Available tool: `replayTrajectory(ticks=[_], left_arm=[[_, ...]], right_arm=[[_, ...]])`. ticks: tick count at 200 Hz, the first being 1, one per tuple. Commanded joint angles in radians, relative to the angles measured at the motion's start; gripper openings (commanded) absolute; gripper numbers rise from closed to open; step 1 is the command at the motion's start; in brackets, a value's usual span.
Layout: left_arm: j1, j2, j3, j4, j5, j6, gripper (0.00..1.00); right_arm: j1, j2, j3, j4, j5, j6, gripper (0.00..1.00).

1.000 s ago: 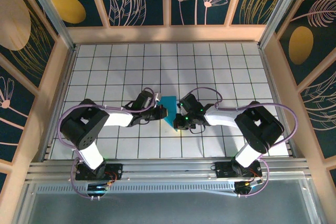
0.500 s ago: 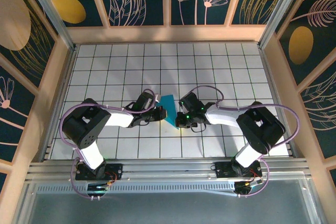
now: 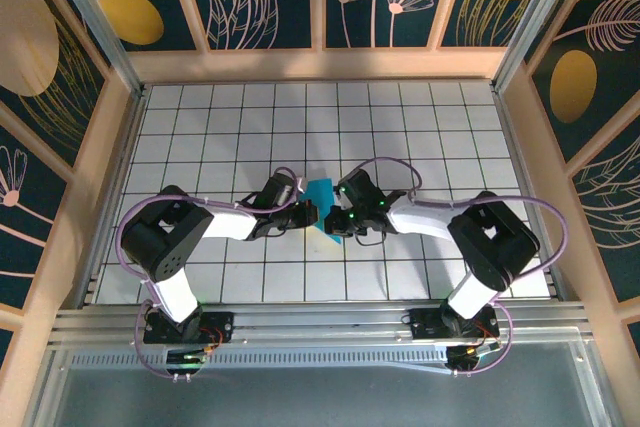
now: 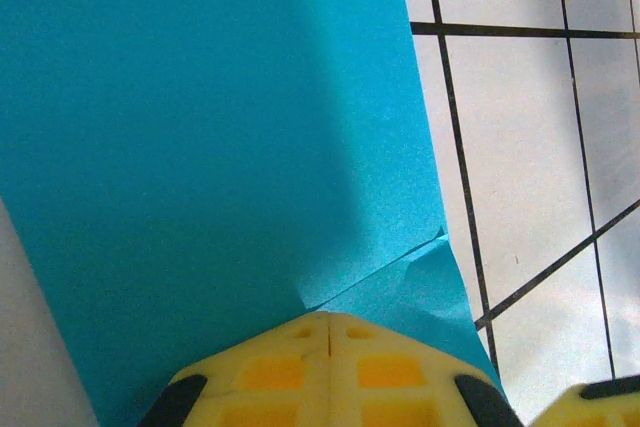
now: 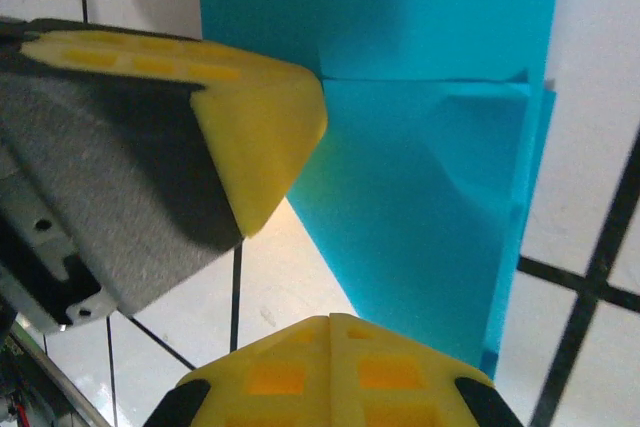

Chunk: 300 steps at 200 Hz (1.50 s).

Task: Fold a paper plane with a square sheet of paper (fold left side to right side)
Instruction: Third fold the triangle at the center of the table.

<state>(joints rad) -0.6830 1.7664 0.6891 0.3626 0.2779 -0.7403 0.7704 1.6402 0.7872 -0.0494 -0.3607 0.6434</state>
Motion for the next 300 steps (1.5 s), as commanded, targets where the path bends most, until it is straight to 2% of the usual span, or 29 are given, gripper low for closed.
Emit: replayTrajectory(ticks=[1, 69, 130, 217, 270, 300], left_arm=[[0.004, 0.051, -0.009, -0.117, -0.072, 0.032, 0.00], [0.003, 0.053, -0.005, -0.122, -0.071, 0.040, 0.00], [0.003, 0.053, 0.000, -0.147, -0.102, 0.063, 0.00], [0.004, 0.057, 0.000, -0.172, -0.143, 0.094, 0.00], [-0.001, 0.019, -0.011, -0.149, -0.095, 0.055, 0.00], [-0.022, -0.005, -0.033, -0.117, -0.062, 0.007, 0.00]], right_arm=[[0.007, 0.044, 0.043, 0.035, -0.008, 0.016, 0.00], [0.006, 0.110, 0.069, 0.046, 0.015, 0.016, 0.00], [0.001, 0.103, 0.000, -0.004, 0.012, 0.024, 0.00], [-0.004, -0.071, -0.154, -0.107, 0.019, 0.038, 0.00], [-0.051, -0.230, -0.164, -0.145, 0.025, -0.015, 0.00], [-0.122, -0.324, -0.180, -0.096, 0.017, -0.071, 0.17]])
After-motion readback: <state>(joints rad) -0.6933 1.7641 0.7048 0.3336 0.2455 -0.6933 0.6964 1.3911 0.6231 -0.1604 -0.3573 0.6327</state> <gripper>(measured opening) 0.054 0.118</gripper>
